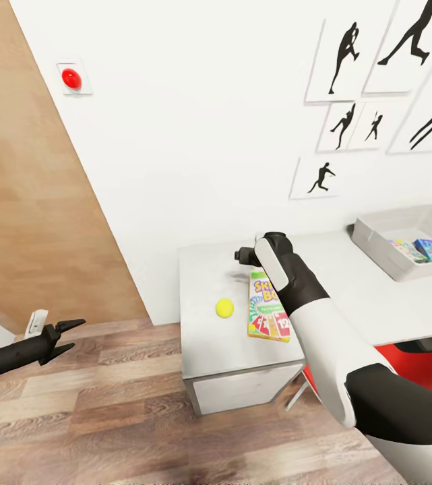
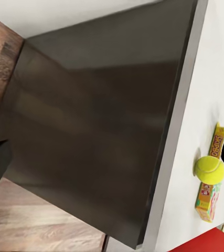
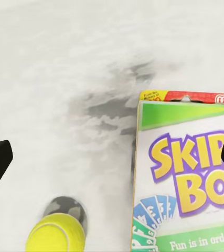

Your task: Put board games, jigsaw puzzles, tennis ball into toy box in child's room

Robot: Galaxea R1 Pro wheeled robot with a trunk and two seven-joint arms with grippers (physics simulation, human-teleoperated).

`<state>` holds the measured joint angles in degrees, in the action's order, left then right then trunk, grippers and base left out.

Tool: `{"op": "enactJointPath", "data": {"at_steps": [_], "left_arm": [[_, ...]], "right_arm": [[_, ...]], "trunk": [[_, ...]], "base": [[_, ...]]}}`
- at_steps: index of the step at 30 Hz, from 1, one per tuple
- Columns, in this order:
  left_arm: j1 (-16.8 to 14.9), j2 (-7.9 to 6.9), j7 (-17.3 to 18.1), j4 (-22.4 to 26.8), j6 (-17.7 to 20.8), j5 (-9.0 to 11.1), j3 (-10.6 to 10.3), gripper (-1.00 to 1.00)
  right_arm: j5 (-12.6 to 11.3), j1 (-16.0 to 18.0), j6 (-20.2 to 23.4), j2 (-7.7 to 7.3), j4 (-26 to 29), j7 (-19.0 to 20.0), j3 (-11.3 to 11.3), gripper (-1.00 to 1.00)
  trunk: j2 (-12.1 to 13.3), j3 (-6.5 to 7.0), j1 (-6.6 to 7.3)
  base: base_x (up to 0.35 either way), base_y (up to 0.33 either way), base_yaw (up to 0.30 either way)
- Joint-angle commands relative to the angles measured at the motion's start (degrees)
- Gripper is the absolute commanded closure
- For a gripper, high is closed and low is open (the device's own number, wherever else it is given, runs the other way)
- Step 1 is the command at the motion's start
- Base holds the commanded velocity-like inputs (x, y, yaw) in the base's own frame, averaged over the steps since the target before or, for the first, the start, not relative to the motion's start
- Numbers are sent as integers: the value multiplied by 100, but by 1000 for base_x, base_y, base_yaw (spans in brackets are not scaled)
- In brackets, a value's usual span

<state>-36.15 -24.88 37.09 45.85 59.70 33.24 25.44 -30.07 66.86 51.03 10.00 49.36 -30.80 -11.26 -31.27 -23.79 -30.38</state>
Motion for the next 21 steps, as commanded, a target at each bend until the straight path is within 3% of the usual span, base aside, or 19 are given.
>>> {"op": "enactJointPath", "data": {"at_steps": [1, 21], "left_arm": [[-6, 1, 40, -2, 22, -35, 13, -100], [-4, 3, -22, -6, -199, -45, -16, -100]], "right_arm": [[-54, 19, 12, 0, 3, -57, -8, -100], [-46, 292, 61, 0, -2, -66, 14, -100]], "trunk": [[-8, -18, -2], [-8, -205, -2]], "base": [[0, 0, 0], [0, 0, 0]]}}
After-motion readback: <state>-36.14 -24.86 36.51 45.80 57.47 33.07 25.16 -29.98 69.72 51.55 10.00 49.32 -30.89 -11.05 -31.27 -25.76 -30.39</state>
